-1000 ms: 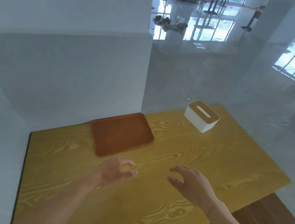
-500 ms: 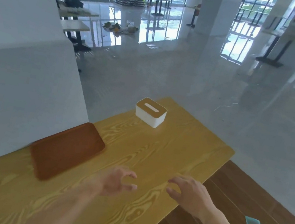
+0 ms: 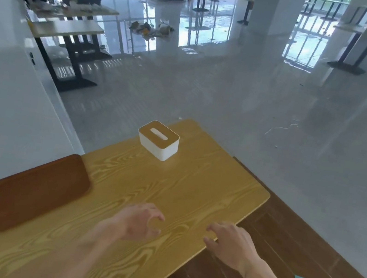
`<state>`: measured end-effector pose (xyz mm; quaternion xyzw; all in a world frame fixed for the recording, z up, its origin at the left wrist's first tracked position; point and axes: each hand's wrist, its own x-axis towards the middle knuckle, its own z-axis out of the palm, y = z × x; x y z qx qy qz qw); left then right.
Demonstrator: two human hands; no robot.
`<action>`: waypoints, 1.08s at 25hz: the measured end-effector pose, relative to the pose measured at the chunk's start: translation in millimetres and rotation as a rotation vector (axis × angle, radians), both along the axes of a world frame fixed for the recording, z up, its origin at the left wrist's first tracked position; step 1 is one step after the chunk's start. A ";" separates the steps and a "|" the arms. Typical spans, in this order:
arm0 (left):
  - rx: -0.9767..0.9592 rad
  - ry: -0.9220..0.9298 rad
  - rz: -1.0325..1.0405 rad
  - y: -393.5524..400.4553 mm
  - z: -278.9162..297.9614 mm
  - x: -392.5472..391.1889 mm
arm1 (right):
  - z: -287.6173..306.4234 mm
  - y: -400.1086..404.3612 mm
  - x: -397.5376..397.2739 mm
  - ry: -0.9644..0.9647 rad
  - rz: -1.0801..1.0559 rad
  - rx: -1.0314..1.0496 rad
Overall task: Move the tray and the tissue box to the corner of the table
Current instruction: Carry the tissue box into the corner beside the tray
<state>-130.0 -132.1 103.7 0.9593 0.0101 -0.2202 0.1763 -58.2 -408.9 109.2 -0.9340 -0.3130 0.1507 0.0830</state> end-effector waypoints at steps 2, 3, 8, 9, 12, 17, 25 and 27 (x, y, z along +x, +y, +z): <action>0.011 0.030 0.022 -0.7 -1.8 7.9 | -4.0 4.1 15.9 0.025 0.023 -0.011; 0.017 0.044 0.034 1.2 -2.8 11.9 | -5.6 8.9 22.8 0.035 0.038 -0.020; 0.092 0.096 0.048 21.1 -12.4 37.9 | -17.5 48.4 58.2 0.058 0.109 -0.072; 0.104 0.099 0.054 28.3 -14.6 45.1 | -20.1 58.7 66.5 0.058 0.120 -0.078; 0.104 0.103 0.088 56.4 -19.4 67.8 | -27.6 92.6 93.3 0.068 0.135 -0.096; 0.119 0.180 0.122 114.2 -27.6 106.1 | -42.9 150.2 134.4 0.106 0.051 -0.084; 0.329 0.170 0.000 196.0 -27.9 199.4 | -55.2 230.6 193.0 0.020 -0.136 0.032; 0.357 0.103 -0.020 213.0 -27.0 232.4 | -55.6 251.6 217.9 0.004 -0.150 0.033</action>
